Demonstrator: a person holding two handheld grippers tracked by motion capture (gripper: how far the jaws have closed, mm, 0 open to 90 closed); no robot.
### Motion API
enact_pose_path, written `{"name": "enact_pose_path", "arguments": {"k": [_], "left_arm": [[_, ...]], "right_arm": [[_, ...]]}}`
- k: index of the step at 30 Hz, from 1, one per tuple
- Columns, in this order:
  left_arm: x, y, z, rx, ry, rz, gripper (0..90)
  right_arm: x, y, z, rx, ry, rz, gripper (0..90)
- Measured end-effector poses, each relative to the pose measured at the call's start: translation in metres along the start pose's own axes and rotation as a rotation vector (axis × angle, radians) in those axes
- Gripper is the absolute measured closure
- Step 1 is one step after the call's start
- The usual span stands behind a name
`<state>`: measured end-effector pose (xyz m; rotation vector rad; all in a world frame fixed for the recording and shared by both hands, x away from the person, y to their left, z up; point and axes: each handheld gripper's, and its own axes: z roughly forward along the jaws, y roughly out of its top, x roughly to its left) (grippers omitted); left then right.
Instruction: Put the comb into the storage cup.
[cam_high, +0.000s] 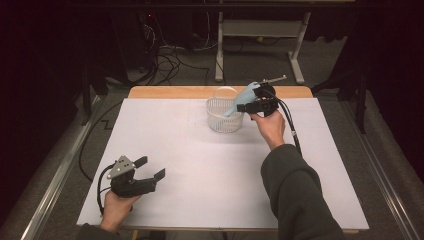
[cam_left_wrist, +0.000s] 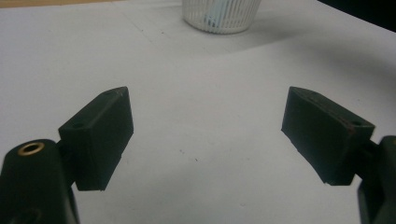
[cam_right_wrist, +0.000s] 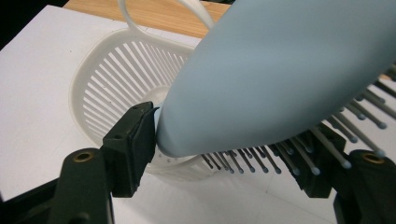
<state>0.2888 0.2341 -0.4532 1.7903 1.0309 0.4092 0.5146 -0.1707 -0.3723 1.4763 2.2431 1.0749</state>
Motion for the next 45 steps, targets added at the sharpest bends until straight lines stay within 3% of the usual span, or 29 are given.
{"name": "enact_pose_path", "arguments": {"k": [45], "left_arm": [[0.000,0.000,0.000,0.004,0.005,-0.005,15.9]], "right_arm": [[-0.005,-0.022,-0.005,-0.018,0.024,-0.046,31.6]]}}
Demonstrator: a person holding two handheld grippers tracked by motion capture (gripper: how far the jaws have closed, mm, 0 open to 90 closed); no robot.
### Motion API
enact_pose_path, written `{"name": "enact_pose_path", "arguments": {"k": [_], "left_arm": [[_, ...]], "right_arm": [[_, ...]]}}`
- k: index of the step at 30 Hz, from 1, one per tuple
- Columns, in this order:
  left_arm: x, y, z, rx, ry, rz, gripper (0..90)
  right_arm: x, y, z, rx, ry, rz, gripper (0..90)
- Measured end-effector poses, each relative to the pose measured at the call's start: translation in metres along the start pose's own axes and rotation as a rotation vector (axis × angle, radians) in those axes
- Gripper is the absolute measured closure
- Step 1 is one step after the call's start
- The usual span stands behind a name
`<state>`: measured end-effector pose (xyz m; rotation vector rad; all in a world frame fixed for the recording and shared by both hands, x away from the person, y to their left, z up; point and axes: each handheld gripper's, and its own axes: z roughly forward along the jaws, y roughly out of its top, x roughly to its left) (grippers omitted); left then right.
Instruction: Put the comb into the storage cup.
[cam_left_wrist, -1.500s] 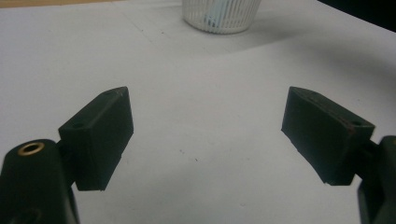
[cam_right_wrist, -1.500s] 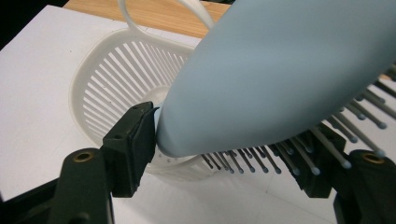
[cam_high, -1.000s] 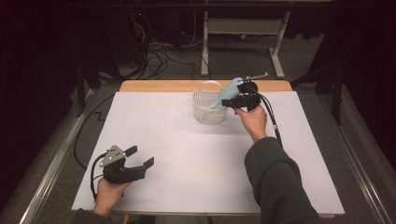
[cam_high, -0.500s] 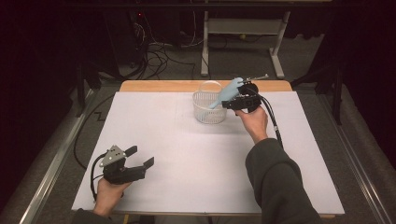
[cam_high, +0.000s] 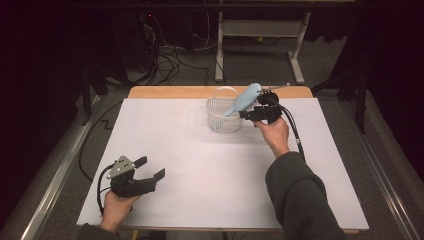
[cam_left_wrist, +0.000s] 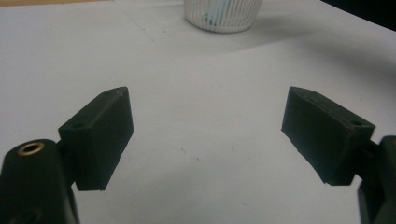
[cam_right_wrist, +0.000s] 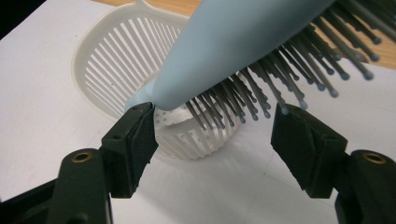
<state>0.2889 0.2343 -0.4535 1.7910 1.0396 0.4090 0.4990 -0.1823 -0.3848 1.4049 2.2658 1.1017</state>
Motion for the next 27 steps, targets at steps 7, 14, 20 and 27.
{"name": "enact_pose_path", "arguments": {"k": [7,14,20,27], "left_arm": [[0.000,0.000,0.000,0.000,0.001,0.000,15.9],[0.000,0.000,0.001,0.004,0.000,0.000,15.9],[0.000,0.000,0.000,0.005,0.000,0.001,15.9],[0.000,0.000,0.000,0.004,0.001,-0.001,15.9]], "right_arm": [[-0.002,-0.004,-0.008,-0.013,0.004,0.003,31.6],[-0.006,-0.010,-0.017,-0.026,0.003,-0.004,31.7],[-0.009,-0.016,-0.026,-0.043,0.002,-0.006,31.9],[-0.011,-0.019,-0.035,-0.057,0.001,-0.014,31.9]]}}
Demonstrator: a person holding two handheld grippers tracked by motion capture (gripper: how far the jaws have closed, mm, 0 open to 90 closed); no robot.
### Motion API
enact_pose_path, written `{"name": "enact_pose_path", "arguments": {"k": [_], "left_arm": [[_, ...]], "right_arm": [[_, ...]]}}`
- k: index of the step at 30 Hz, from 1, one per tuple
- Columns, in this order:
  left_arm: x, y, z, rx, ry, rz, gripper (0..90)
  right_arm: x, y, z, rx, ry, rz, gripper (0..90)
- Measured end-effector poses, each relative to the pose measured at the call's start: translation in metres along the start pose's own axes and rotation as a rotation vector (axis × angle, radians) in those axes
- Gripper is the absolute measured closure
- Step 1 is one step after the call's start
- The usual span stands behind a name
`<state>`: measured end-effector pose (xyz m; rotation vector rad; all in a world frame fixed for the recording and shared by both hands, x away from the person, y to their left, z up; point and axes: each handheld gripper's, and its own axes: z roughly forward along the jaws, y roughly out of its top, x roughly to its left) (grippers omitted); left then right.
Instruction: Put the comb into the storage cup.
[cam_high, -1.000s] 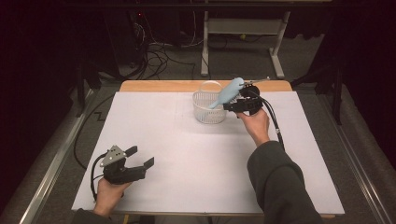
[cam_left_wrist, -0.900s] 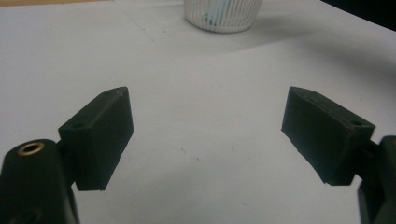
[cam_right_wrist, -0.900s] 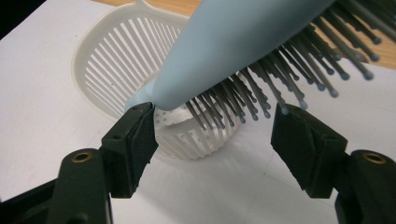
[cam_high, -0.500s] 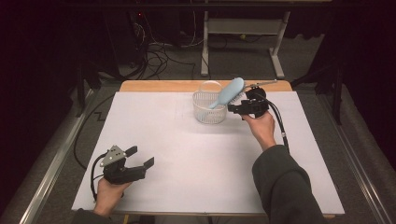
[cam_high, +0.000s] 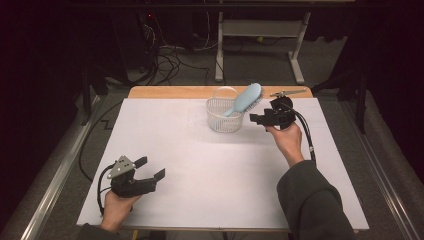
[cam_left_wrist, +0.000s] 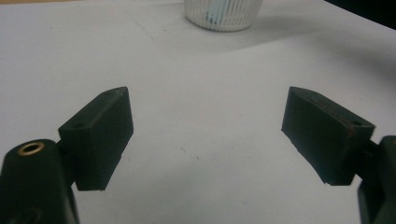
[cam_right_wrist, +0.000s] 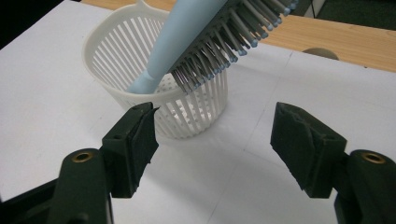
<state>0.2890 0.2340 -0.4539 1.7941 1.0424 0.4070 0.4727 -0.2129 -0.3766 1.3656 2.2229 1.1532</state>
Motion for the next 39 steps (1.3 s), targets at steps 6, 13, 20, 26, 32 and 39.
{"name": "enact_pose_path", "arguments": {"k": [6,13,20,26,32,39], "left_arm": [[0.001,0.000,0.000,-0.004,0.003,-0.004,15.9],[0.001,0.000,-0.001,-0.007,0.005,-0.005,15.9],[0.001,0.000,-0.001,-0.007,0.005,-0.006,15.9],[0.001,0.000,-0.001,-0.006,0.003,-0.006,15.9],[0.001,0.000,-0.001,-0.008,0.004,-0.006,15.9],[0.001,0.000,-0.001,-0.007,0.004,-0.005,15.9]], "right_arm": [[0.002,0.000,-0.006,-0.011,0.005,-0.014,32.0],[0.002,-0.002,-0.013,-0.024,0.009,-0.026,32.1],[0.000,-0.005,-0.019,-0.036,0.005,-0.027,32.2],[-0.003,-0.008,-0.022,-0.042,0.005,-0.028,31.9],[-0.004,-0.010,-0.027,-0.049,0.004,-0.035,31.4],[-0.007,-0.012,-0.039,-0.062,-0.008,-0.046,31.0]]}}
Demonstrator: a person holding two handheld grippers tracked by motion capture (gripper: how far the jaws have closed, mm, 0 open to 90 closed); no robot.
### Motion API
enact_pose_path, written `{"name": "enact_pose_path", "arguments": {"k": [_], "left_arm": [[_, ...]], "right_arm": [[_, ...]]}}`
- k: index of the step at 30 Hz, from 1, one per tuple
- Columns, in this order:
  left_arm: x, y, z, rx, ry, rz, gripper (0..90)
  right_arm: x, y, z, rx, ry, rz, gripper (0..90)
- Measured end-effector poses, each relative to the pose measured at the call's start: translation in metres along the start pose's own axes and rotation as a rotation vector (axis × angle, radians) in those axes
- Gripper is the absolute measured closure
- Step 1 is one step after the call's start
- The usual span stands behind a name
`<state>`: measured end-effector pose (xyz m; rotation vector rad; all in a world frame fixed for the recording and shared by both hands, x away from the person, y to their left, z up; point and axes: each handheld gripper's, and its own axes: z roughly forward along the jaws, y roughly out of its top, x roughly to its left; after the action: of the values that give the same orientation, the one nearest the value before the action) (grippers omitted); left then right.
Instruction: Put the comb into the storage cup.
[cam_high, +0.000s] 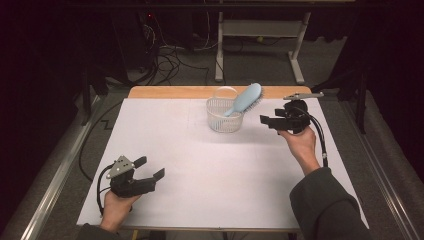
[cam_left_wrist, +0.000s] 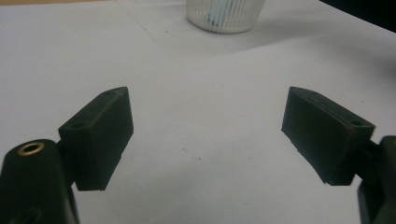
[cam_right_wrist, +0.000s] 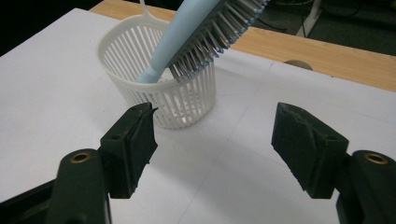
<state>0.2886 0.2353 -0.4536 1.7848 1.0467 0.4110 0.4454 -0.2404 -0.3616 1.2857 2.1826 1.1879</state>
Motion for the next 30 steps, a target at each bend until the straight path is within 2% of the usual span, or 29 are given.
{"name": "enact_pose_path", "arguments": {"k": [6,30], "left_arm": [[0.000,0.000,-0.001,-0.013,0.005,-0.003,15.9],[0.000,0.000,-0.002,-0.012,0.007,-0.002,15.9]], "right_arm": [[-0.002,-0.003,-0.005,-0.005,-0.005,-0.004,31.0],[-0.005,-0.012,-0.021,-0.046,0.005,-0.007,30.1]]}}
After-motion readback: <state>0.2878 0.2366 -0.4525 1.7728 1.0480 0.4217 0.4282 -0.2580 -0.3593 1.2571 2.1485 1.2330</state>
